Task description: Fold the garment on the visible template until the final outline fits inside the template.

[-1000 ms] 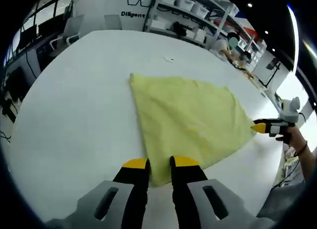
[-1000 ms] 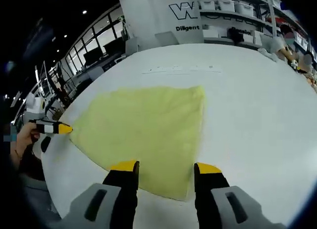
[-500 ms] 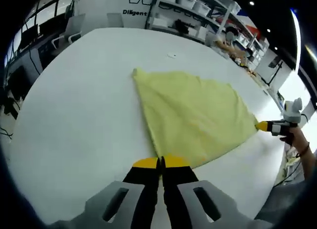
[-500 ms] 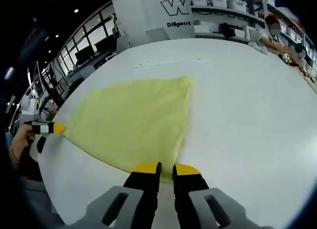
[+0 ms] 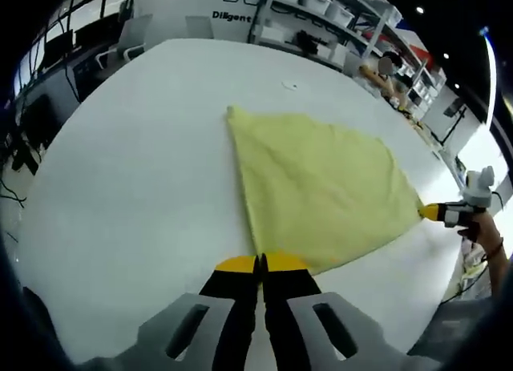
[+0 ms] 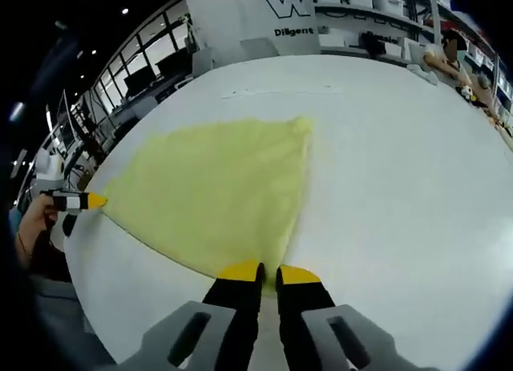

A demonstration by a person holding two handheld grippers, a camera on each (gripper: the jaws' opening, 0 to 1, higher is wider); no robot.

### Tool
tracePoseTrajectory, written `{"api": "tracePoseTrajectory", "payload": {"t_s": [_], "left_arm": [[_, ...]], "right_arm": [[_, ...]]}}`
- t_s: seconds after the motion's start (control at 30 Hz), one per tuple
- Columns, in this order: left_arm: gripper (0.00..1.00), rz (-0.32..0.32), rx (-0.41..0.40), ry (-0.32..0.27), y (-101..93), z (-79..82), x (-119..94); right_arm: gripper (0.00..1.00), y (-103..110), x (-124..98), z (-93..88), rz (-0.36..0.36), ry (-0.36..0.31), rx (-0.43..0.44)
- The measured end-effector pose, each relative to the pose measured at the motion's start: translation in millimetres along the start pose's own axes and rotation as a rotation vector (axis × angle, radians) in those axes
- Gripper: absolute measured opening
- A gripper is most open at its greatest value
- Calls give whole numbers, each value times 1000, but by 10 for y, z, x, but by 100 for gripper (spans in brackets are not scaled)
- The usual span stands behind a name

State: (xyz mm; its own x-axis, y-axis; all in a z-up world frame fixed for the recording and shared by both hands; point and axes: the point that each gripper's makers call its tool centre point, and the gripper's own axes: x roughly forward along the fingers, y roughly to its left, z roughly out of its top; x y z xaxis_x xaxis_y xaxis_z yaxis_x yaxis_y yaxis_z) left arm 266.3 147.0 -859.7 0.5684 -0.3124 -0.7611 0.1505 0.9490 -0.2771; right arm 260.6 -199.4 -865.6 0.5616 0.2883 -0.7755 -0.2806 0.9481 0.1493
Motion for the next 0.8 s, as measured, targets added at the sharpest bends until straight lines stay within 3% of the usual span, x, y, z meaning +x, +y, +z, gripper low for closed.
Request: {"api": "tracePoseTrajectory", "payload": {"t_s": [0.5, 0.8], "left_arm": [[0, 38, 49, 46, 38, -176, -144], [0, 46, 22, 45, 57, -225, -181]], "right_arm": [[0, 135, -79, -153, 20, 20, -28], [0, 183, -124, -227, 42, 40, -27]]}}
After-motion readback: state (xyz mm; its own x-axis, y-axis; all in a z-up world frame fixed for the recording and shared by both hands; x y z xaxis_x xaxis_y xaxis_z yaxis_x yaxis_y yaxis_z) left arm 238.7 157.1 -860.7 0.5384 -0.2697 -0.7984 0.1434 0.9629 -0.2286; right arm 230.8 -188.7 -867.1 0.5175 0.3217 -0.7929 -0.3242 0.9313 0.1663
